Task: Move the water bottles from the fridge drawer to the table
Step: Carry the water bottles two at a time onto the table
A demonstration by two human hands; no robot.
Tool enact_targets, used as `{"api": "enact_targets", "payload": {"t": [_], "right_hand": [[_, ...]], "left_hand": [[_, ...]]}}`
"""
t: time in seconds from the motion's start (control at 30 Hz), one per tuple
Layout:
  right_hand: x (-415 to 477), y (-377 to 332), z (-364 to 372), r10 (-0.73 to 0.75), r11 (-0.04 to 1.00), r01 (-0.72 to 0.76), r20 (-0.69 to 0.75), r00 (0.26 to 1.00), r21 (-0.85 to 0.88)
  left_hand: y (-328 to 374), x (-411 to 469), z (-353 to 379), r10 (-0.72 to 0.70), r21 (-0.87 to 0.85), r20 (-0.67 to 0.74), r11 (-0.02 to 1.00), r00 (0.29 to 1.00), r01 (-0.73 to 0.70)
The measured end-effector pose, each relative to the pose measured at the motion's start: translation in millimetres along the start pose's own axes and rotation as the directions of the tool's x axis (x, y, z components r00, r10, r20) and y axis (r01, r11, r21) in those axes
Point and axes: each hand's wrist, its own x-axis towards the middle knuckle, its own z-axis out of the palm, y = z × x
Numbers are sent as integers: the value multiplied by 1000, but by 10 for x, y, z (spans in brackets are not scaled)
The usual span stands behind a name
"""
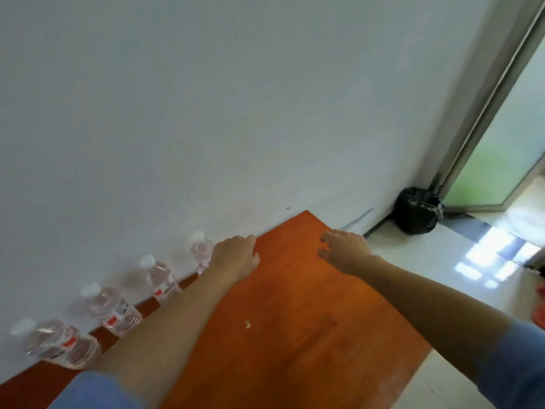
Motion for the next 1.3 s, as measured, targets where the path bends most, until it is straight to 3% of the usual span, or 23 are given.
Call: {"api": "enact_targets", "payload": {"t": [0.23, 0.43, 0.6, 0.87, 1.0, 1.3], "right_hand": [[-1553, 1678, -157, 265, 964, -263, -77, 961, 33], [-3173, 3145, -277, 497, 868, -496, -73, 865, 26], [-4310, 4174, -300, 691, 722, -690, -99, 716, 51], [-5430, 5536, -161, 879, 476, -875, -76, 471, 88], [-5791, 6260, -228, 937, 348, -932, -75, 342, 102], [-6644, 7317, -287, 997, 62, -977, -57, 52, 203]], "left_hand": [[2097, 57, -2, 274, -43, 12, 961, 962, -273], [4302, -213, 134, 502, -175, 47, 856, 864, -487], [5899, -408, 109, 661, -198, 28, 739, 750, -644], [7978, -286, 123, 853, -150, 51, 520, 519, -841], [8954, -110, 96, 922, -222, 29, 382, 385, -897], [10858, -21, 51, 986, -204, 73, 163, 151, -965]]}}
